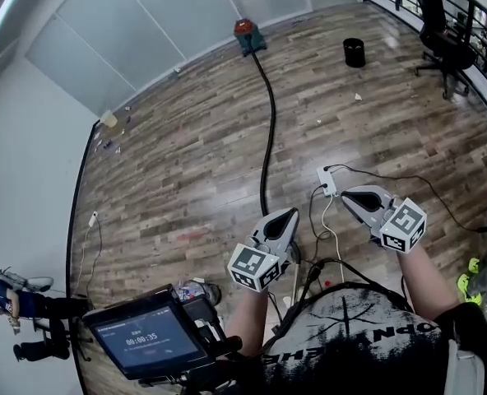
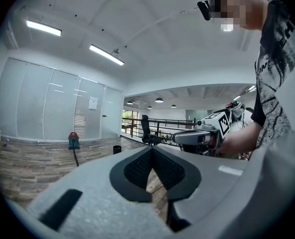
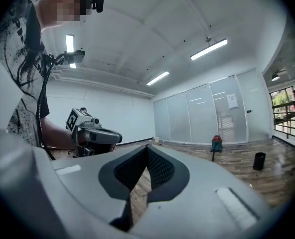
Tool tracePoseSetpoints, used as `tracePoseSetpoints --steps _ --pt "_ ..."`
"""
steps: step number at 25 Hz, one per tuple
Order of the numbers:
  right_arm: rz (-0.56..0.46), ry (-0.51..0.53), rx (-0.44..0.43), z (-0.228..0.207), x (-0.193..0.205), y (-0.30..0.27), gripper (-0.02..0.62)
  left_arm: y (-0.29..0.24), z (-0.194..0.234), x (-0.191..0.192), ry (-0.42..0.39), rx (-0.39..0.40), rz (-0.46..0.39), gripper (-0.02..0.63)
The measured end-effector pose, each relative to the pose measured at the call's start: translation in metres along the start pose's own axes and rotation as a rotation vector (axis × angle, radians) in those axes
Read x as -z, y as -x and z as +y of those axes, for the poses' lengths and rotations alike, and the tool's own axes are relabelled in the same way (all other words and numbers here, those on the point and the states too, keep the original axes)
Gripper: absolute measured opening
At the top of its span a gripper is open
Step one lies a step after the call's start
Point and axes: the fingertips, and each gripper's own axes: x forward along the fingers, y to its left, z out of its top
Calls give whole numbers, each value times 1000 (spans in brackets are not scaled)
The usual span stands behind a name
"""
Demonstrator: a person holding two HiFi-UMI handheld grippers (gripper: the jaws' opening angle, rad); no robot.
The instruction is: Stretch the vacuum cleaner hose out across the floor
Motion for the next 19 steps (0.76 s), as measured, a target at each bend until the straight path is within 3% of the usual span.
tracePoseSetpoints --steps 5,19 --pt "6 6 15 1 0 0 6 -3 4 0 38 7 -15 3" --pt "27 5 8 -6 -1 -6 6 -33 -6 2 10 29 46 3"
